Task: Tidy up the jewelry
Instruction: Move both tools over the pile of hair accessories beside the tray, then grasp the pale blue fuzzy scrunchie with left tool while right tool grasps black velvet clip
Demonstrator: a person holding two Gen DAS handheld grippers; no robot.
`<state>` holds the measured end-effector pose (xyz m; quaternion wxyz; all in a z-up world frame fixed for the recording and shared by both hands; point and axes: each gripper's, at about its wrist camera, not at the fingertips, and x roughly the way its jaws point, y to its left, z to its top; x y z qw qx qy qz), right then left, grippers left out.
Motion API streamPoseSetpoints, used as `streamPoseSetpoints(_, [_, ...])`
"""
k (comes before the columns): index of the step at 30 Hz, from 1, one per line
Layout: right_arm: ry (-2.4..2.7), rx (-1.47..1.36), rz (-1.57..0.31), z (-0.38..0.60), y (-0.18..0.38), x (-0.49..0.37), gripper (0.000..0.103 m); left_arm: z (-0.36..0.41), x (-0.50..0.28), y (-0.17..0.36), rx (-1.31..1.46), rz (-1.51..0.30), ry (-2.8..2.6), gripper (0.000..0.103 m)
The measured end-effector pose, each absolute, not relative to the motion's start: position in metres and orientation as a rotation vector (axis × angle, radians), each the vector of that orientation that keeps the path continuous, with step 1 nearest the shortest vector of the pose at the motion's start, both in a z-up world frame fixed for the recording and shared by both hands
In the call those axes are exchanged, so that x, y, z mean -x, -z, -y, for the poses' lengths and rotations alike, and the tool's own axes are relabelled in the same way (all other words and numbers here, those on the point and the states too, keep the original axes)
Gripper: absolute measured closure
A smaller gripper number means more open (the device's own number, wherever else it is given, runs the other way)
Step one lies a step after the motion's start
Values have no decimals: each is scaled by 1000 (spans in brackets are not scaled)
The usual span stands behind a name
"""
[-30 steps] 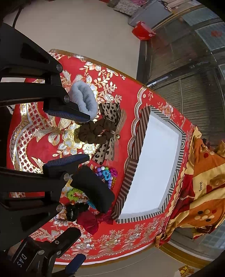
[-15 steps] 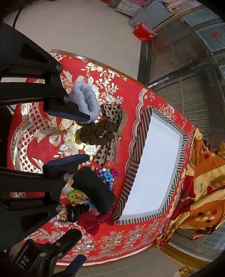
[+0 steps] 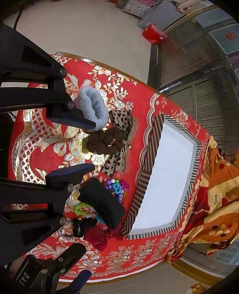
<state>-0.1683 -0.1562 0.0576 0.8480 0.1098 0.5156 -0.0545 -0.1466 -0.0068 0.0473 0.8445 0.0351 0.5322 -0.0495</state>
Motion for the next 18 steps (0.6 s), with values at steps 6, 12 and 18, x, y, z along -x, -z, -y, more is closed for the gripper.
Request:
streamPoseSetpoints(6, [109,-240,-1101,159,-52,170,2,-7,144,-45,-49,-1131,107,65])
streamPoseSetpoints(12, [84,-241,-1106,160,-46,169,2,-43,143,-40,19,-1146,109,53])
streamPoseSetpoints(18, [31,-290,-1116,160,-37,161,2,-73,142,-26,68,-1191,135,46])
